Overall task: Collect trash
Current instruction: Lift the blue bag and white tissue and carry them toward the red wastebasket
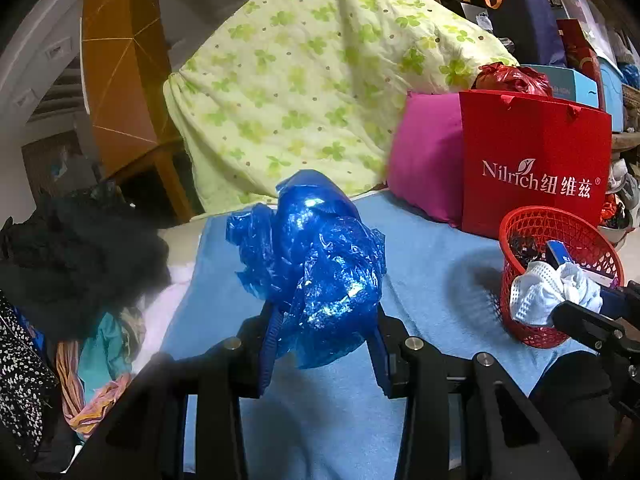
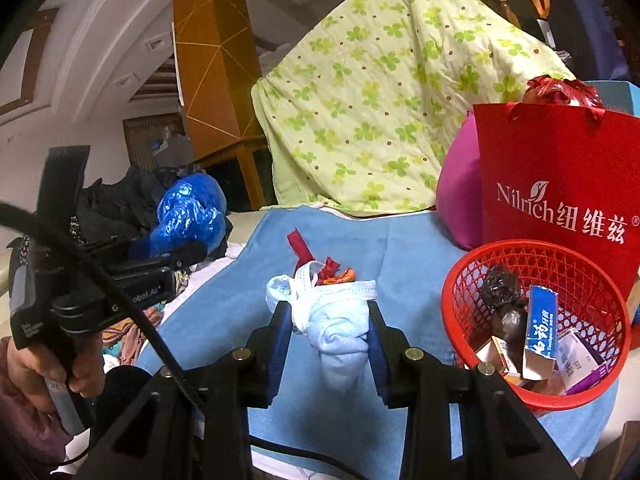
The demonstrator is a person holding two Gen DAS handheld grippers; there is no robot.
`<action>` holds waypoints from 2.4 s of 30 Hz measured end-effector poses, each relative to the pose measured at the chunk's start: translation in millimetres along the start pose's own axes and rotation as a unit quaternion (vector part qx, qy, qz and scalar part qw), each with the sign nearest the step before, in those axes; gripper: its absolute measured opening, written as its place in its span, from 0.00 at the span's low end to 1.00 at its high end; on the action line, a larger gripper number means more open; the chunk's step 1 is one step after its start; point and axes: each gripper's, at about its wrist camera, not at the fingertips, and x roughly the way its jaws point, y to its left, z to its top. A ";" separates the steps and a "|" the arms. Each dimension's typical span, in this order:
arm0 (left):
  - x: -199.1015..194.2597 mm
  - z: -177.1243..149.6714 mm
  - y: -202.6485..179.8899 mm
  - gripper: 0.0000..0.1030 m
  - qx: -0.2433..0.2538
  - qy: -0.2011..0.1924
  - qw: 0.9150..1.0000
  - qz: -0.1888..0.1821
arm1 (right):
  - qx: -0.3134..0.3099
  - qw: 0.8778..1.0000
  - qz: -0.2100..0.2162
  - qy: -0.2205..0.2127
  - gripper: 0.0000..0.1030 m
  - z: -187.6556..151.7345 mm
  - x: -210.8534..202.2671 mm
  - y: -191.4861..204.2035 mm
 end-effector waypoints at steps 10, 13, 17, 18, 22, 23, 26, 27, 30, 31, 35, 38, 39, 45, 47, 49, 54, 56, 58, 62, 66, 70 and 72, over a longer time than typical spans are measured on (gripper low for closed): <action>-4.4 -1.7 -1.8 0.41 0.004 0.001 1.000 -0.007 | 0.009 1.000 -0.002 -0.014 0.38 4.2 -8.4 -10.4; -4.5 -1.0 -2.1 0.41 0.003 0.004 1.000 -0.009 | 0.008 1.000 -0.003 -0.016 0.38 4.7 -10.9 -11.8; -4.3 0.0 -2.3 0.41 0.005 0.005 1.000 -0.011 | 0.011 1.000 -0.004 -0.018 0.38 5.1 -14.9 -14.7; -3.9 0.7 -2.5 0.41 0.006 0.005 1.000 -0.012 | 0.012 1.000 -0.003 -0.019 0.38 5.2 -15.5 -15.3; -3.3 1.0 -6.0 0.41 0.010 0.006 1.000 -0.015 | 0.015 1.000 -0.005 -0.022 0.38 5.2 -20.4 -15.6; -2.8 1.2 -7.0 0.41 0.011 0.007 1.000 -0.016 | 0.016 1.000 -0.005 -0.021 0.38 5.2 -21.0 -16.4; -1.6 1.5 -7.3 0.41 0.013 0.007 1.000 -0.019 | 0.017 1.000 -0.008 -0.022 0.38 5.5 -22.8 -19.0; -1.0 1.8 -7.6 0.41 0.013 0.008 1.000 -0.020 | 0.019 1.000 -0.008 -0.022 0.38 5.6 -23.5 -20.4; -0.1 2.1 -7.4 0.41 0.017 0.009 1.000 -0.022 | 0.023 0.999 -0.010 -0.024 0.38 5.9 -25.1 -24.5; 0.4 2.4 -8.0 0.41 0.018 0.009 1.000 -0.022 | 0.024 0.999 -0.010 -0.024 0.38 6.0 -25.4 -25.1; 2.0 2.9 -10.2 0.41 0.021 0.011 0.999 -0.025 | 0.027 0.999 -0.012 -0.024 0.38 5.8 -27.1 -28.9; 2.7 3.5 -11.9 0.41 0.024 0.012 0.999 -0.028 | 0.028 0.999 -0.013 -0.027 0.38 6.4 -29.0 -30.6; 2.9 3.3 -13.2 0.41 0.025 0.012 0.999 -0.029 | 0.028 0.999 -0.014 -0.028 0.38 6.8 -29.8 -31.7; 3.2 3.6 -17.3 0.41 0.033 0.010 0.999 -0.035 | 0.035 0.999 -0.017 -0.028 0.38 5.9 -33.1 -37.9; 3.7 4.3 -18.8 0.41 0.036 0.011 0.999 -0.037 | 0.037 0.999 -0.020 -0.031 0.38 5.9 -35.3 -40.4; 3.2 4.4 -21.9 0.41 0.038 0.011 0.998 -0.038 | 0.040 0.998 -0.021 -0.032 0.38 5.9 -37.2 -43.2; 2.3 5.2 -31.6 0.42 0.045 0.011 0.998 -0.042 | 0.045 0.998 -0.024 -0.035 0.38 4.5 -41.3 -49.2; 1.9 6.1 -36.5 0.42 0.050 0.011 0.998 -0.043 | 0.047 0.998 -0.025 -0.036 0.38 3.9 -42.5 -52.0; 1.4 6.9 -40.6 0.42 0.051 0.012 0.998 -0.045 | 0.050 0.998 -0.026 -0.037 0.38 4.4 -43.6 -54.9; 0.0 8.1 -47.8 0.42 0.058 0.011 0.997 -0.048 | 0.056 0.997 -0.029 -0.040 0.38 3.2 -46.7 -60.9; -1.3 9.0 -55.3 0.42 0.066 0.011 0.996 -0.052 | 0.061 0.997 -0.033 -0.042 0.38 1.6 -49.7 -65.7; -2.7 9.5 -62.4 0.42 0.072 0.011 0.996 -0.055 | 0.067 0.996 -0.035 -0.046 0.38 -0.2 -54.0 -71.3; -3.5 9.6 -65.7 0.42 0.075 0.011 0.995 -0.057 | 0.071 0.996 -0.036 -0.047 0.38 -0.5 -55.8 -74.7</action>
